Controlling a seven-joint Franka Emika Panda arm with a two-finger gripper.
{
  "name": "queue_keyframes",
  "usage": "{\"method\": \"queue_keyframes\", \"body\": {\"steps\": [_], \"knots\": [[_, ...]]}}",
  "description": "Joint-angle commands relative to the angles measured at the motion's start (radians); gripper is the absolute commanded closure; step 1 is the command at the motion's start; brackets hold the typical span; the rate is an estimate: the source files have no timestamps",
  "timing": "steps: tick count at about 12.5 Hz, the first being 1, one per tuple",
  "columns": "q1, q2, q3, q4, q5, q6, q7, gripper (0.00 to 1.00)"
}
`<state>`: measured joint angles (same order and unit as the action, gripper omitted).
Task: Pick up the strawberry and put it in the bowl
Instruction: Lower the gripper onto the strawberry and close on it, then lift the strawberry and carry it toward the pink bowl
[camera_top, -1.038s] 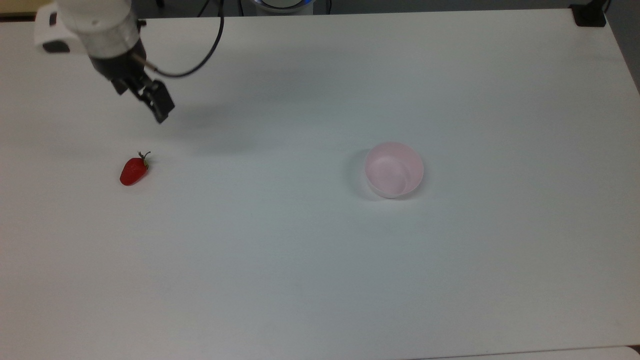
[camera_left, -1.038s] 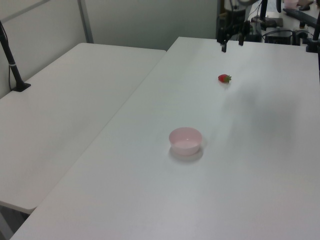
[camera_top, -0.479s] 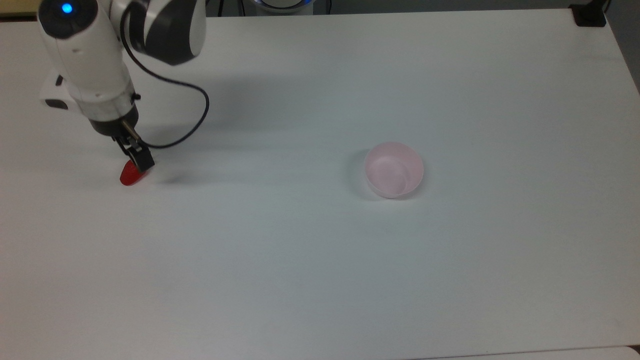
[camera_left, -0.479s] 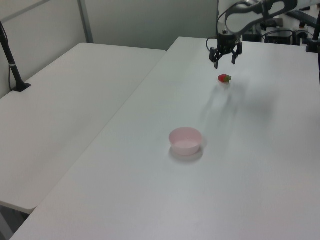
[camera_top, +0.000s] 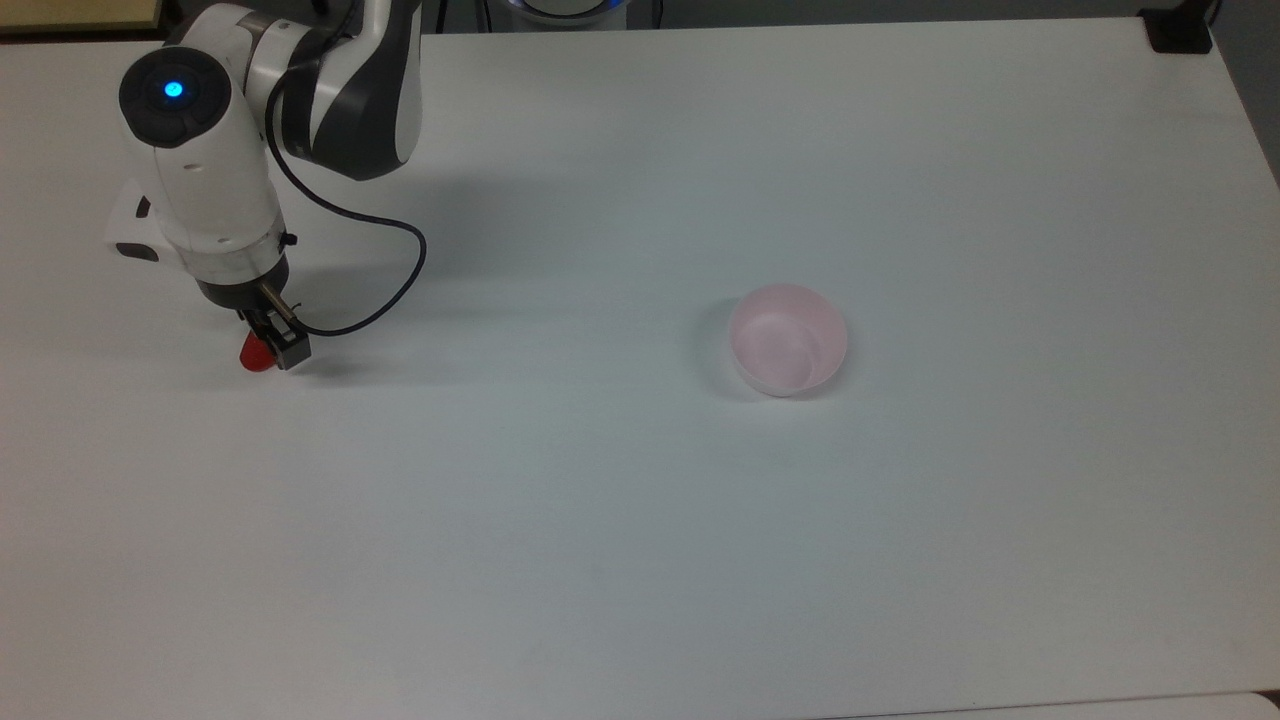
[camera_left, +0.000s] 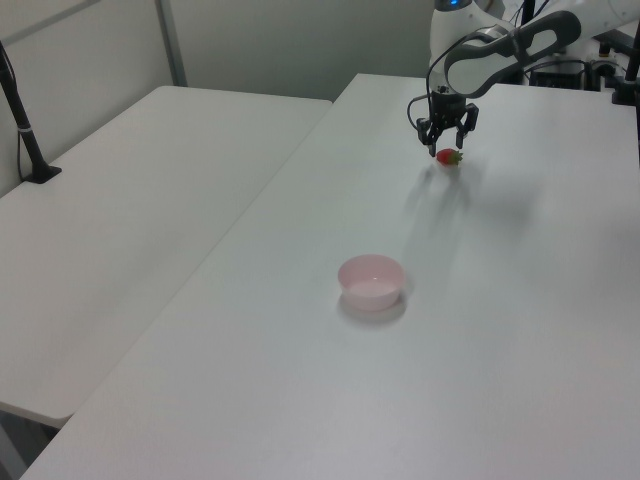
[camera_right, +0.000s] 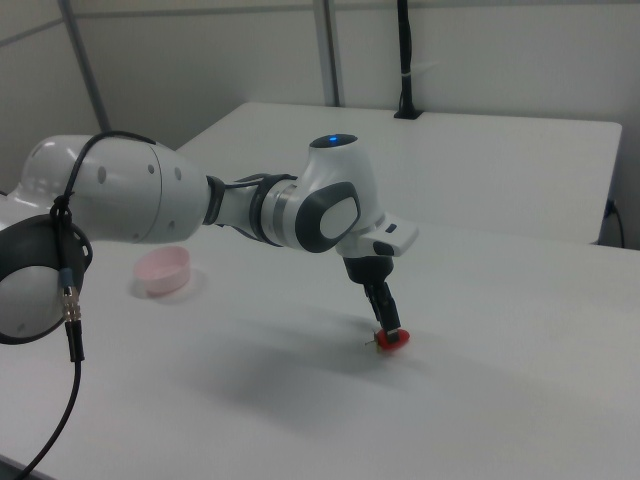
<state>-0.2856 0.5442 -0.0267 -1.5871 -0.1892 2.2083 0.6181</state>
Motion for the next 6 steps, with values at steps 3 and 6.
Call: {"method": "queue_keyframes", "body": {"steps": [3, 6], "knots": [[0.013, 0.026, -0.009, -0.007, -0.064, 0.024, 0.02, 0.63], [0.019, 0.013, 0.001, -0.001, -0.061, 0.022, -0.005, 0.77]]}}
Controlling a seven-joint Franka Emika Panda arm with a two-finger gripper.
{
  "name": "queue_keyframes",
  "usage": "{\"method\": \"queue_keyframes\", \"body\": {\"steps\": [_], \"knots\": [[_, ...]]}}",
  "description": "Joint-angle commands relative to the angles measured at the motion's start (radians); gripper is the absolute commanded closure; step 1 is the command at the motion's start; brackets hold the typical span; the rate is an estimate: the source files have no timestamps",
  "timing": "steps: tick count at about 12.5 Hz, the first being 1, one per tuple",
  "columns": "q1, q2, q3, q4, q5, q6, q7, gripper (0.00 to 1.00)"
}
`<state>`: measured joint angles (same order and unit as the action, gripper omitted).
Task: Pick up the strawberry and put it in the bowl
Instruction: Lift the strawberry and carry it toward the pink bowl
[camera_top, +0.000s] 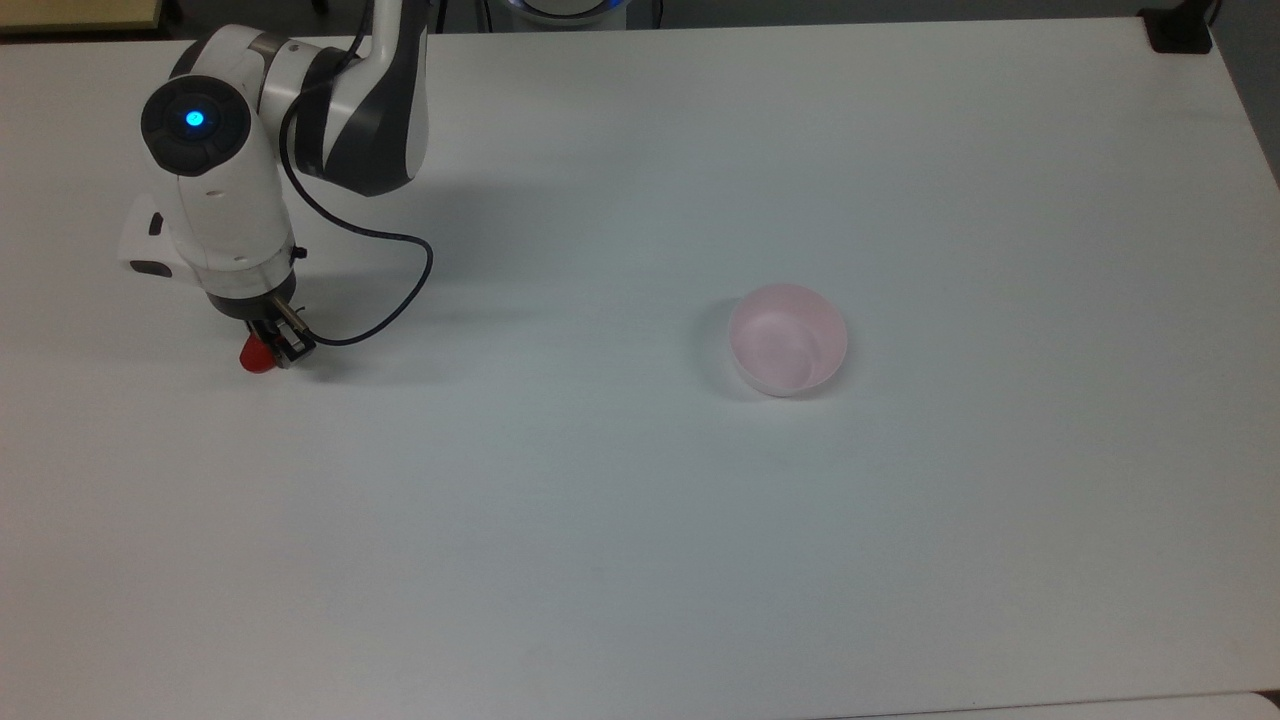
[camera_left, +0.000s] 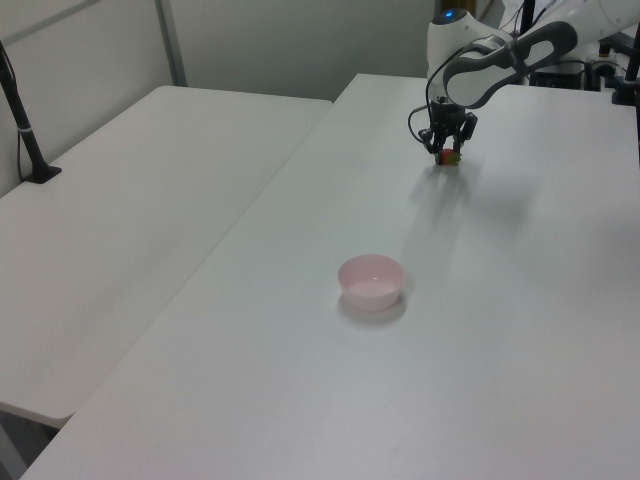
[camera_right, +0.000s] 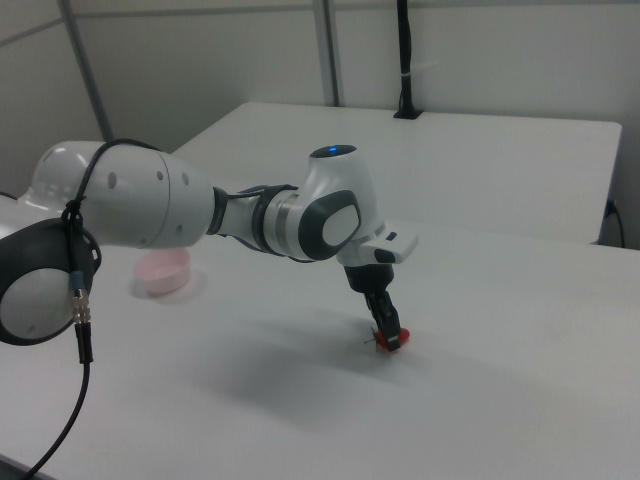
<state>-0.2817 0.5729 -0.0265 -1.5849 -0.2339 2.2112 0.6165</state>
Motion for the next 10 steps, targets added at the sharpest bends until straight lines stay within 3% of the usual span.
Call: {"method": "queue_keyframes", "body": {"steps": [1, 6, 10], "knots": [[0.038, -0.046, 0.008, 0.0, -0.012, 0.012, -0.003, 0.77], [0.263, -0.137, 0.147, 0.012, -0.002, -0.071, -0.018, 0.76], [0.323, -0.13, 0.255, 0.034, -0.001, -0.114, 0.009, 0.76]]}}
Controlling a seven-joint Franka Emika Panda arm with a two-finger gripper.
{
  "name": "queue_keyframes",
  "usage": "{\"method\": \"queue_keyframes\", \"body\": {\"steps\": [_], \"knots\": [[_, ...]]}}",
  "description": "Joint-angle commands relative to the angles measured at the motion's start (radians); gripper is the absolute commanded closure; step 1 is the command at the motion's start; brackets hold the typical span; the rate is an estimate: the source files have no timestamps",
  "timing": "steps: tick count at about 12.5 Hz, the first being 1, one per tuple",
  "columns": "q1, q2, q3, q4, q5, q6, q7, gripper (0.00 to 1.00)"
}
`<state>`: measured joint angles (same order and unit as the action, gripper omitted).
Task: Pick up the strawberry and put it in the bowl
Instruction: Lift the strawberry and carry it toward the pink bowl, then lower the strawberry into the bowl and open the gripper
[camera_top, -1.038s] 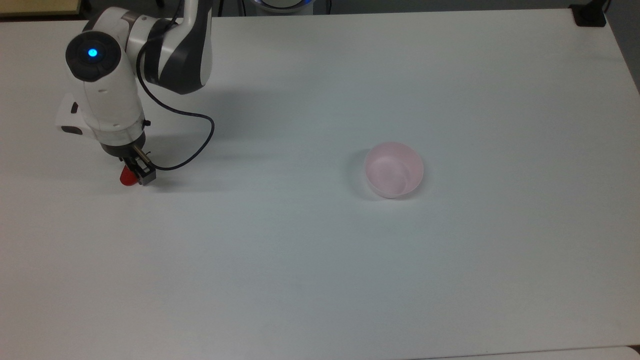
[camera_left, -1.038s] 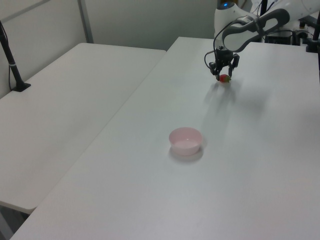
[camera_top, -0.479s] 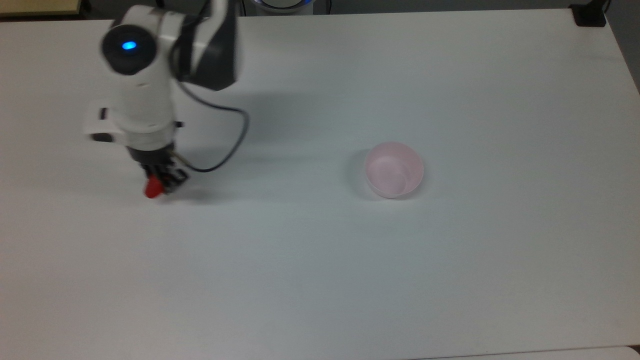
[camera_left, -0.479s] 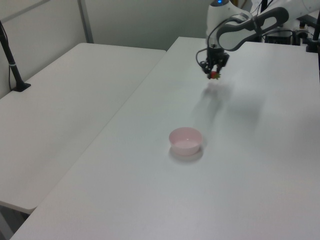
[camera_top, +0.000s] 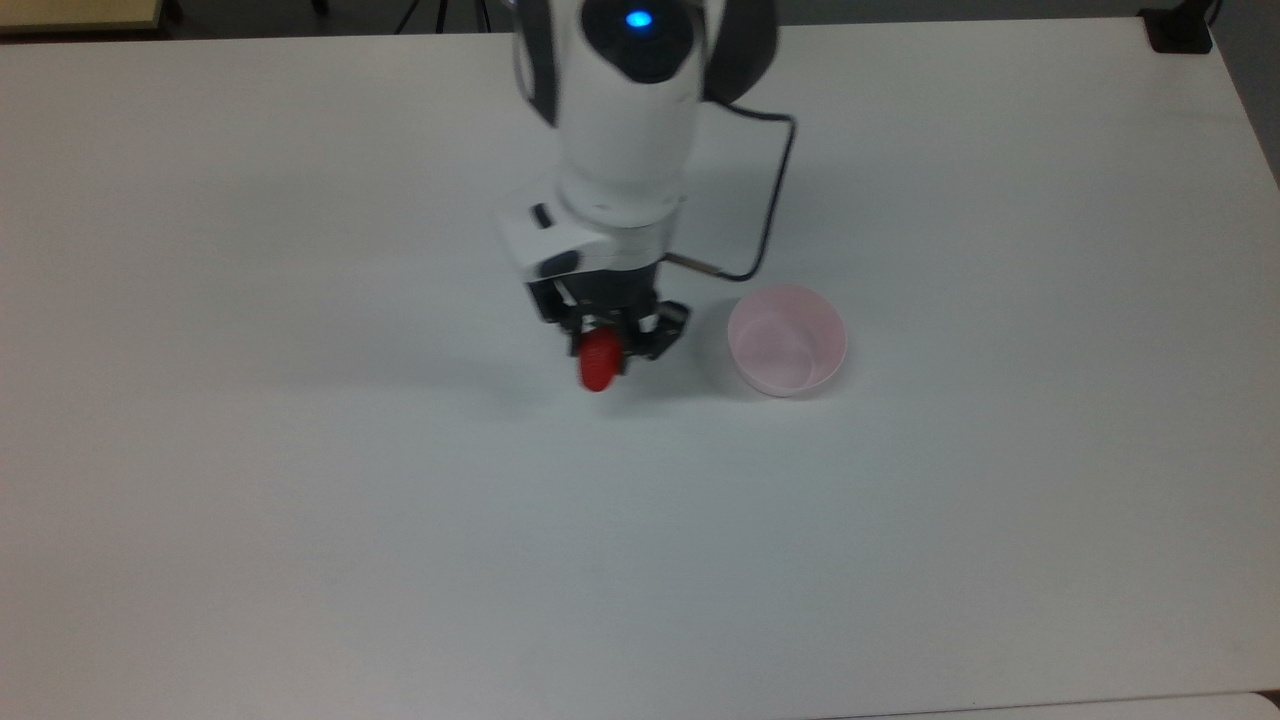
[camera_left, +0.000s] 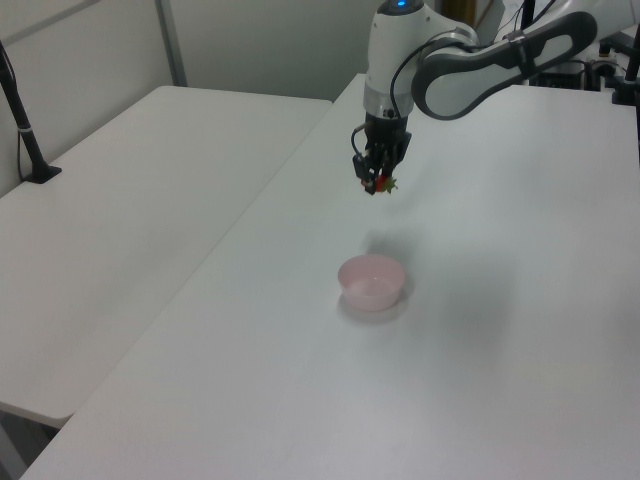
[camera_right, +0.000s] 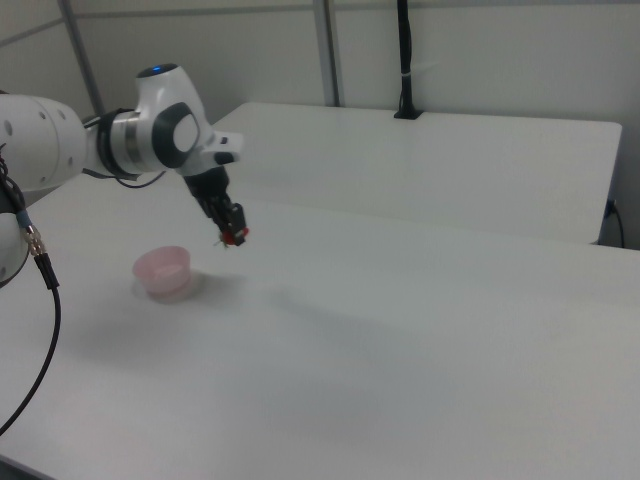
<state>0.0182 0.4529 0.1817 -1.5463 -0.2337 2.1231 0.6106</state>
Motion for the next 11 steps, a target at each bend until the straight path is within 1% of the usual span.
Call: {"method": "queue_keyframes", "body": {"steps": [1, 2, 4, 5, 6, 7, 8, 9, 11], "knots": [[0.051, -0.008, 0.05, -0.005, -0.001, -0.025, 0.026, 0.76], [0.09, -0.002, 0.05, -0.005, -0.001, -0.023, 0.038, 0.76], [0.141, 0.007, 0.05, -0.009, -0.004, -0.022, 0.04, 0.75], [0.169, 0.009, 0.048, -0.015, -0.006, -0.026, 0.041, 0.73], [0.178, 0.009, 0.048, -0.023, -0.004, -0.028, 0.041, 0.71], [0.187, 0.01, 0.048, -0.027, -0.004, -0.028, 0.05, 0.65], [0.187, 0.018, 0.048, -0.028, -0.004, -0.026, 0.061, 0.6], [0.187, 0.02, 0.048, -0.028, -0.009, -0.028, 0.069, 0.46], [0.19, 0.018, 0.048, -0.026, -0.032, -0.037, 0.063, 0.13]]}}
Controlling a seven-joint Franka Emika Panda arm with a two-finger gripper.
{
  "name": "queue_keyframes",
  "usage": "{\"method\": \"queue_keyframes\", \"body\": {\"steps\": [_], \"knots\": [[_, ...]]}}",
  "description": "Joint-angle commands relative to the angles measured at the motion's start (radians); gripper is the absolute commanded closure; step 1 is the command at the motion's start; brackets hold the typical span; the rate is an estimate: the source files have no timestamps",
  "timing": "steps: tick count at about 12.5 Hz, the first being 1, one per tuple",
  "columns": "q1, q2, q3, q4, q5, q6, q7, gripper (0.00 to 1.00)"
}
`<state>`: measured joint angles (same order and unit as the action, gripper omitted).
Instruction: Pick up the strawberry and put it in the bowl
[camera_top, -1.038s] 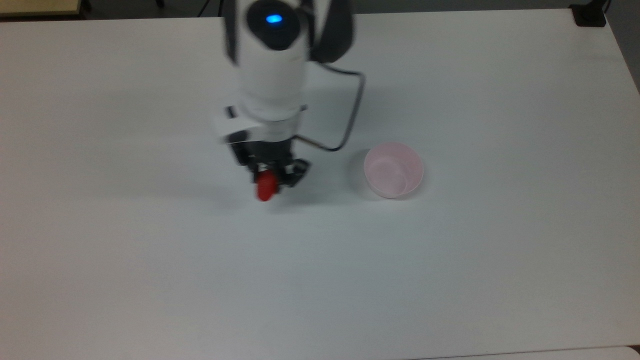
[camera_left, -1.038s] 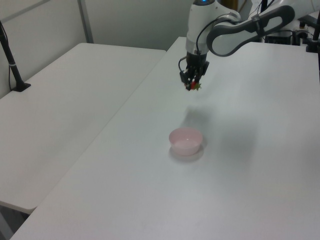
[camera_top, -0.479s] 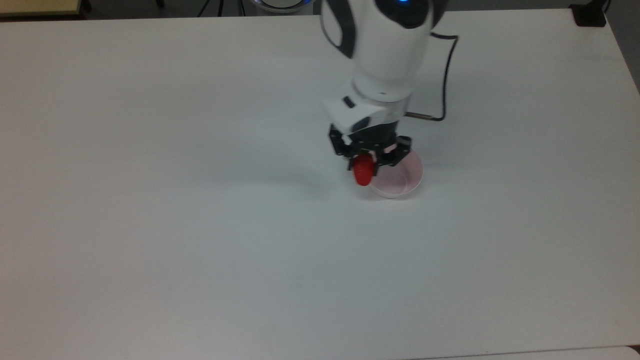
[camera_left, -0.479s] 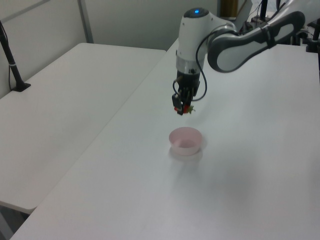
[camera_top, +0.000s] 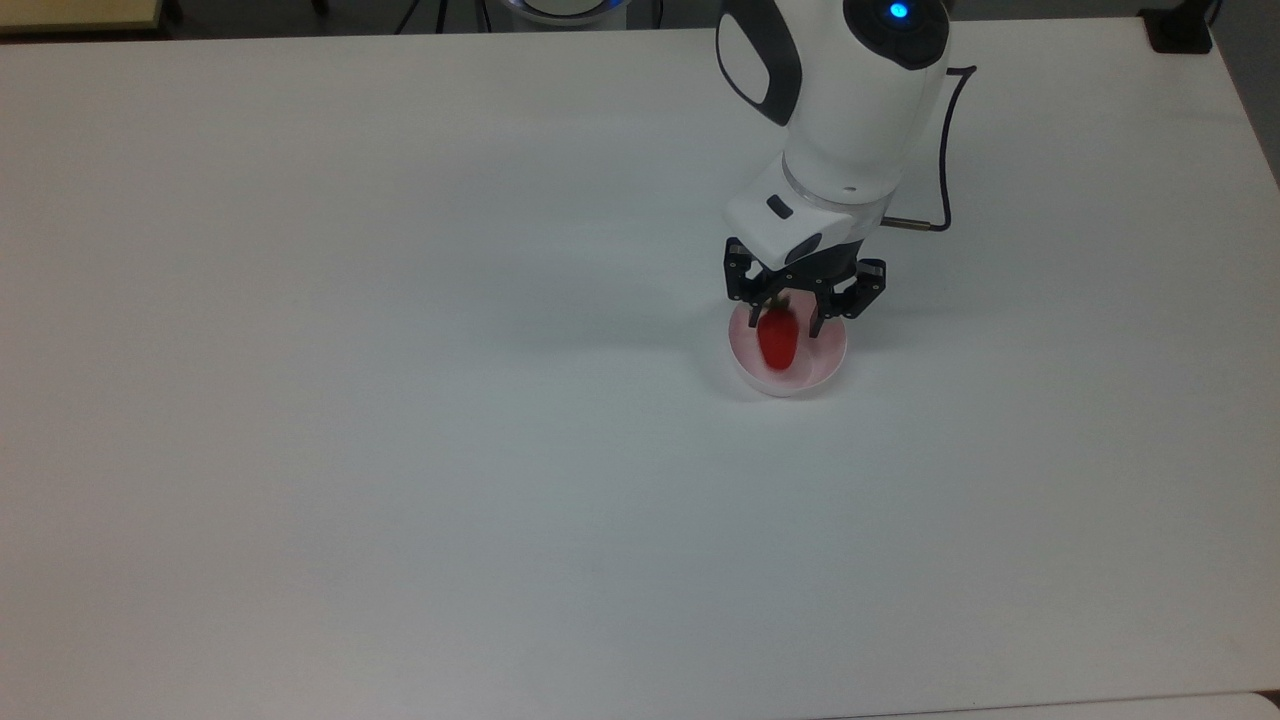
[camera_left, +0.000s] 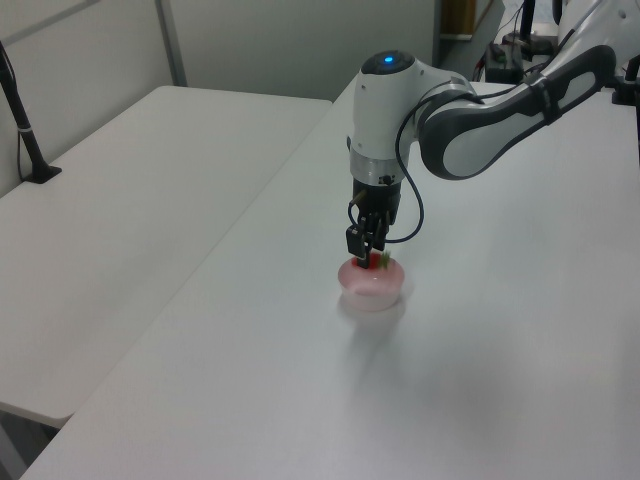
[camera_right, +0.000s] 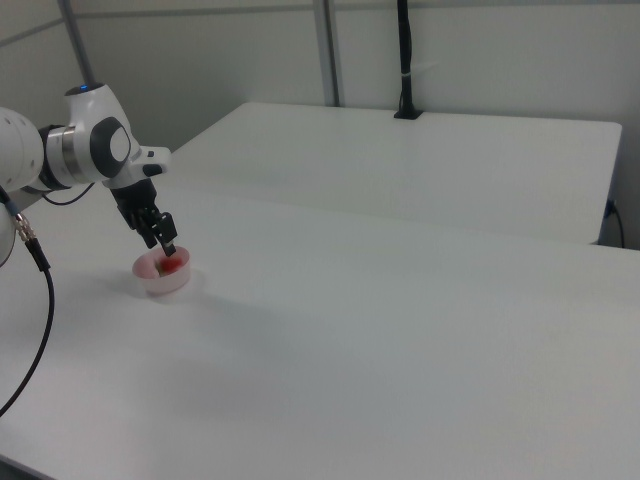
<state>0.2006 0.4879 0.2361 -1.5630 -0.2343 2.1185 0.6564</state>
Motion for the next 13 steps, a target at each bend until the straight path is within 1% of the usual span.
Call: {"method": "queue_keyframes", "body": {"steps": [1, 2, 4, 5, 6, 7, 8, 9, 10, 11, 12, 13], "knots": [[0.007, -0.023, -0.008, -0.008, -0.033, -0.038, 0.014, 0.0], [0.005, -0.04, -0.009, -0.002, -0.036, -0.07, -0.012, 0.0], [-0.015, -0.133, -0.017, -0.003, -0.019, -0.177, -0.162, 0.0], [-0.05, -0.179, -0.017, -0.003, -0.008, -0.254, -0.22, 0.0], [-0.078, -0.21, -0.017, -0.008, 0.006, -0.294, -0.268, 0.0], [-0.122, -0.269, -0.017, -0.021, 0.05, -0.328, -0.358, 0.0], [-0.166, -0.325, -0.033, -0.032, 0.12, -0.359, -0.433, 0.0], [-0.18, -0.351, -0.062, -0.032, 0.163, -0.385, -0.475, 0.0], [-0.182, -0.385, -0.107, -0.032, 0.191, -0.435, -0.524, 0.0], [-0.184, -0.403, -0.135, -0.032, 0.194, -0.46, -0.54, 0.0], [-0.184, -0.422, -0.167, -0.032, 0.208, -0.472, -0.528, 0.0], [-0.187, -0.434, -0.175, -0.034, 0.208, -0.48, -0.525, 0.0]]}}
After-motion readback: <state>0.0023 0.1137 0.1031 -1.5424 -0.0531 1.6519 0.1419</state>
